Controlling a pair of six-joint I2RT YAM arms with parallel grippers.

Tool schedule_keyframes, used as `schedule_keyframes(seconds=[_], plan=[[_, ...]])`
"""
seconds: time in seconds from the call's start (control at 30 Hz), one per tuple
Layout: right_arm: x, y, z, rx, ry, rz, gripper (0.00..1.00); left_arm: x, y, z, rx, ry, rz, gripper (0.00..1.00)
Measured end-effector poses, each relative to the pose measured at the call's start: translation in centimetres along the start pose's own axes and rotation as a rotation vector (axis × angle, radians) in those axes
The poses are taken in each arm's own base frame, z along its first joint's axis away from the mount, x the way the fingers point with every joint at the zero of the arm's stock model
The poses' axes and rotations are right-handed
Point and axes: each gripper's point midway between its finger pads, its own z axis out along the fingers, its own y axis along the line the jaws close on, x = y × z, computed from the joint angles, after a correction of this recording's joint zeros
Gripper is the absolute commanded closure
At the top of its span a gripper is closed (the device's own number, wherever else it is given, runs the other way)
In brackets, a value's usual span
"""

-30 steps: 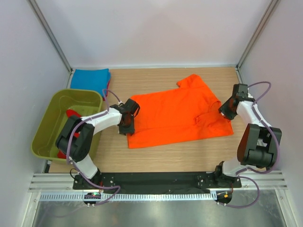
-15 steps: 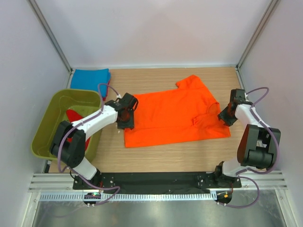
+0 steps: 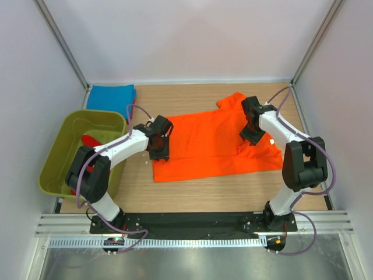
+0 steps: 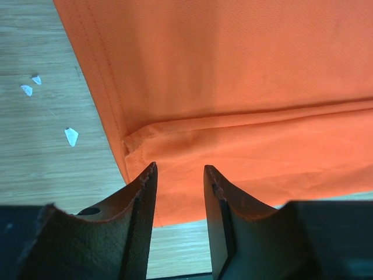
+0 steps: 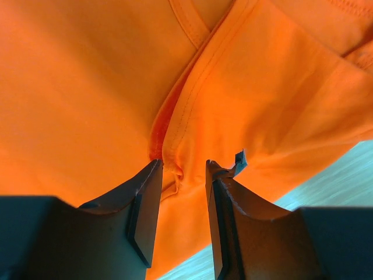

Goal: Fold and stack the t-shirts
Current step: Fold the tshirt

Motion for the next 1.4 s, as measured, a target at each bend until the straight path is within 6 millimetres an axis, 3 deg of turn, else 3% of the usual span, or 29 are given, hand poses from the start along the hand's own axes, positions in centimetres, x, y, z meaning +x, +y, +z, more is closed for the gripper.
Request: schedule_keyframes(seconds=[0.17, 0.37, 0.83, 1.4], plan=[[0.6, 0.7, 1.0, 0.062, 0.025, 0.012, 0.57, 0.3, 0.7, 1.5, -0.046, 0.01, -0.014, 0.8], [1.4, 1.5, 1.2, 0.081, 0.025, -0.001, 0.58, 0.8, 2.0, 3.0, -0.118, 0.023, -0.017, 0.88], [2.2, 2.1, 1.8, 0.099, 0.022, -0.028, 0.58, -0.2, 3.6, 3.0, -0.213, -0.035, -0.016, 0.9], [2.0, 2.8, 3.0, 0.169, 0.022, -0.041, 0.56, 0.0, 4.1, 3.2, -0.242, -0.044, -0.027, 0.89]])
